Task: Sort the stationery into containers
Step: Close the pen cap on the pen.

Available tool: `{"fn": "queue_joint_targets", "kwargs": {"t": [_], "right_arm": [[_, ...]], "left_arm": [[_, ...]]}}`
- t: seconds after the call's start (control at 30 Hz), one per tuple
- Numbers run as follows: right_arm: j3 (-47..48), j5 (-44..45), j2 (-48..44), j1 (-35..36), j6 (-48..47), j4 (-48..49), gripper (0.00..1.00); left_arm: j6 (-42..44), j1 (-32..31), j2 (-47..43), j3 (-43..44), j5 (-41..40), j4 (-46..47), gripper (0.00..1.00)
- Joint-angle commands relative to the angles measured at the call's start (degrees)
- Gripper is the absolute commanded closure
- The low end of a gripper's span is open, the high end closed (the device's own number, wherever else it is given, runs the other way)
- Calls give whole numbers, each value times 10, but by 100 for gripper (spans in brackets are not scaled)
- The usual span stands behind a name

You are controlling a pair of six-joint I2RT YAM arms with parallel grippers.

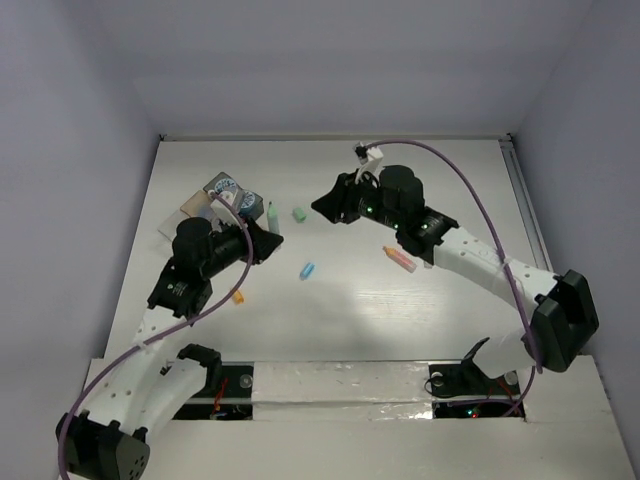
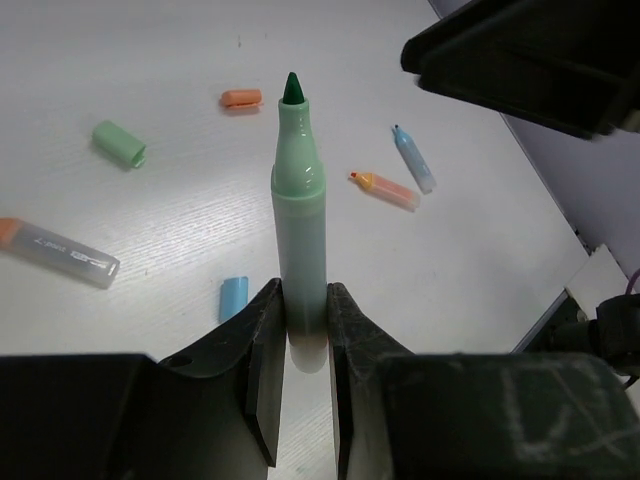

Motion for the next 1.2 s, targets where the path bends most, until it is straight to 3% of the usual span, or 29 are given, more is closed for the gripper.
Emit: {"fn": "queue_joint_targets", "kwargs": {"t": [0.0, 0.07, 0.2, 0.43, 0.53, 0.87, 1.17], "right_arm": [[45, -37, 58, -41, -41, -64, 72], [93, -55, 101, -53, -62, -90, 84], [206, -22, 219, -53, -101, -168, 84], [393, 39, 401, -53, -136, -267, 41], [462, 46, 479, -53, -146, -312, 33], [649, 74, 614, -30, -175, -404, 31], [690, 120, 661, -15, -204, -432, 36]], "left_arm": [[14, 6, -30, 26, 0, 17, 100], [16, 6, -36, 27, 5, 17, 100], [18, 1, -40, 30, 22, 22, 100], [29, -17, -46, 38, 1, 14, 100], [28, -23, -46, 40, 4, 14, 100], [29, -28, -44, 39, 2, 14, 100], [29, -33, -43, 39, 0, 14, 100]]}}
